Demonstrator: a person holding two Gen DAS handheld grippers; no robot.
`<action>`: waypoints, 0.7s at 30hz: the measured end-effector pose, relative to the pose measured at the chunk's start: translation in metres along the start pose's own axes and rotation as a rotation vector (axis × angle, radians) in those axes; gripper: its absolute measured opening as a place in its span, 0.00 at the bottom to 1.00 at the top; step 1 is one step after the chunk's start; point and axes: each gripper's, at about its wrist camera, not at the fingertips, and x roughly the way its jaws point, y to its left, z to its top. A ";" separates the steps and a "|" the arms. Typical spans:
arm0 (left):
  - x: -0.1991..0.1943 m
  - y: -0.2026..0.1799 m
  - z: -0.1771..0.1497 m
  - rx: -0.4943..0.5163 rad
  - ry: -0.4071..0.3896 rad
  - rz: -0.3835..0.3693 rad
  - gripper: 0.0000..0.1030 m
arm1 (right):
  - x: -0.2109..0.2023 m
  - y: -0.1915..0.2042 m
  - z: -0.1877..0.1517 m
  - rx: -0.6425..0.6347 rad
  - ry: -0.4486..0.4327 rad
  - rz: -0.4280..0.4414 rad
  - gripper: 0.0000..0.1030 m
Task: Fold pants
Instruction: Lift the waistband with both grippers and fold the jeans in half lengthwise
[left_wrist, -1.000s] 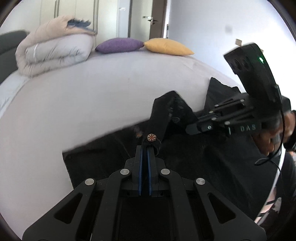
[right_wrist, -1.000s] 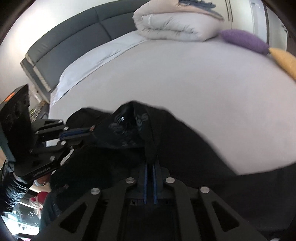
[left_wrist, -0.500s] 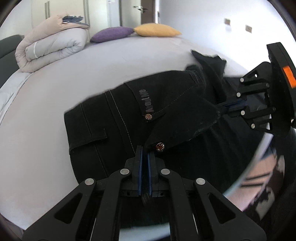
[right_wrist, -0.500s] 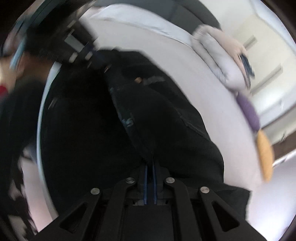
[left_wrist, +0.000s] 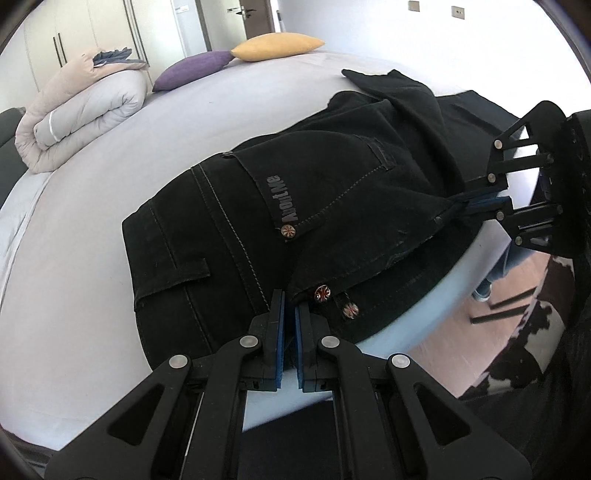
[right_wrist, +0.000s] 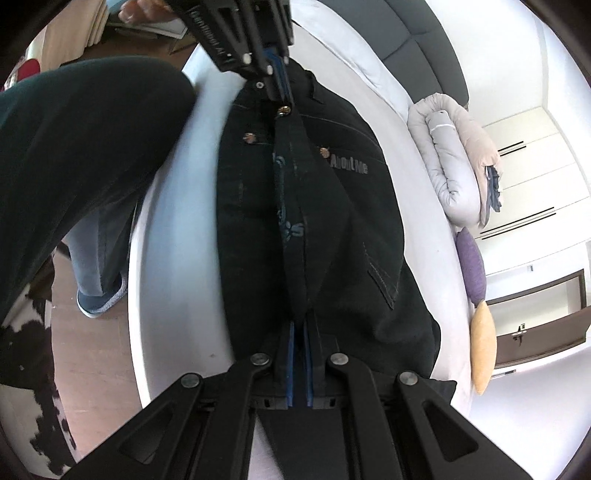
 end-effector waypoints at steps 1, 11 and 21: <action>-0.001 -0.002 -0.001 0.003 0.001 -0.002 0.03 | -0.003 0.003 -0.001 0.001 0.001 0.000 0.05; 0.003 0.003 -0.006 -0.001 0.006 -0.005 0.04 | -0.019 0.034 -0.002 -0.034 0.020 -0.019 0.06; -0.010 0.011 -0.001 -0.015 0.032 -0.027 0.09 | -0.016 0.049 0.002 -0.063 0.036 -0.058 0.06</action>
